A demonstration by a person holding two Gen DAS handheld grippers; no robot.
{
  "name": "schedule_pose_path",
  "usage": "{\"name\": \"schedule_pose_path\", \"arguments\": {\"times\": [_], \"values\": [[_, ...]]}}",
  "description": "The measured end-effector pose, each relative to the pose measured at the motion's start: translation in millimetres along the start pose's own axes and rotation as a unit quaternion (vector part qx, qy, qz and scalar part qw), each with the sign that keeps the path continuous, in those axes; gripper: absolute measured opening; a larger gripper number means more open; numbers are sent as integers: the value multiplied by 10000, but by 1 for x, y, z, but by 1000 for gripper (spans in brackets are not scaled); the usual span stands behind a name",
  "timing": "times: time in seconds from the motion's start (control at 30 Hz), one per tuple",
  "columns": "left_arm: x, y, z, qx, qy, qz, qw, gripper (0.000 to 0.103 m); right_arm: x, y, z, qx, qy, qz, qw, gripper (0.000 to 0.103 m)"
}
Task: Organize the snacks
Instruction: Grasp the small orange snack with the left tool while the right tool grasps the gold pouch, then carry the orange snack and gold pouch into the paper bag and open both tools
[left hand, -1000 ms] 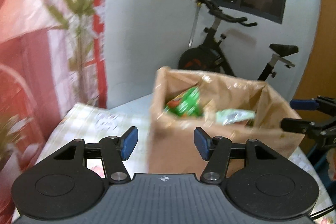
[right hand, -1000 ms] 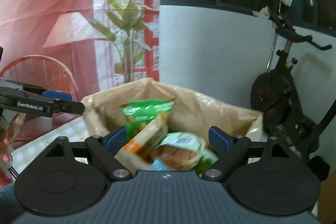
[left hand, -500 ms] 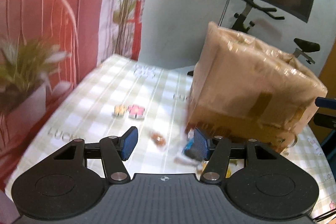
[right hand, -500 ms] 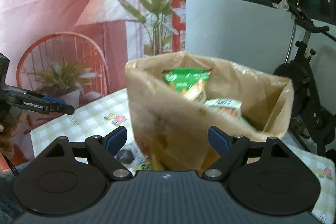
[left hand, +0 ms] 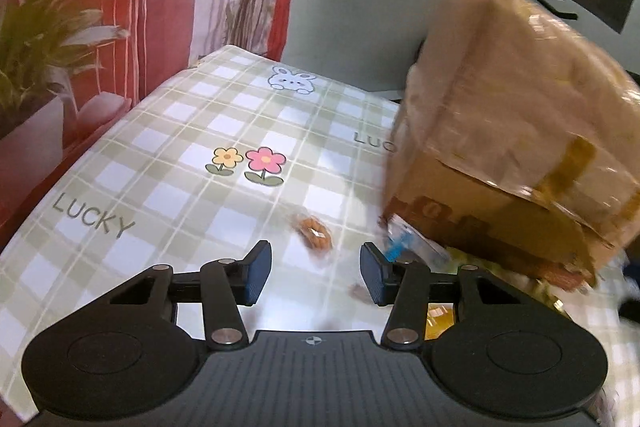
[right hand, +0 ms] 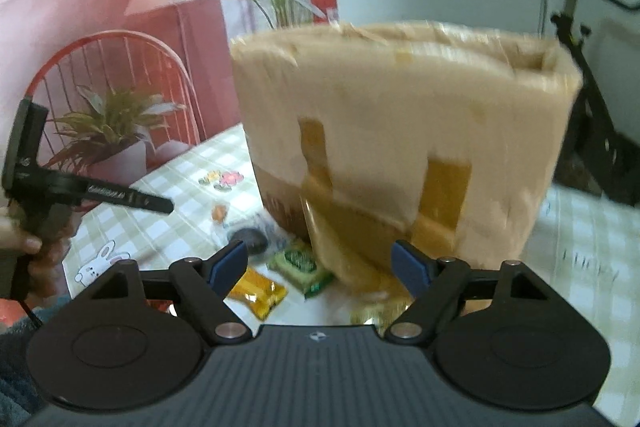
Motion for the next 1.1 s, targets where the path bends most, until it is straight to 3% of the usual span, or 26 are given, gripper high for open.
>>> {"name": "schedule_pose_path", "arguments": {"times": [0.43, 0.5, 0.57, 0.9, 1.0, 1.1], "values": [[77, -7, 4, -61, 250, -349, 9991, 49, 19, -51, 39, 258, -498, -596, 9966, 78], [79, -7, 6, 15, 212, -316, 9993, 43, 21, -57, 44, 264, -546, -681, 9958, 78], [78, -9, 9, 162, 201, -305, 9992, 29, 24, -60, 51, 249, -601, -749, 9951, 78], [51, -26, 18, 418, -197, -338, 9984, 26, 46, -72, 52, -222, -575, -1053, 9925, 78], [41, -32, 19, 433, -248, -369, 9981, 26, 53, -76, 46, -392, -471, -1149, 9915, 68], [32, -35, 19, 457, -262, -358, 9980, 26, 58, -78, 42, -601, -454, -1156, 9904, 68]]}}
Point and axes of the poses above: each gripper's, at about its wrist camera, not at the fingertips, and x roughly the way its jaws point, z to its right, y to its top, the point moved 7 cm from there along x, roughly the way its jaws point, and after that the axes turned 15 degrees about z, right-handed, at the moved point
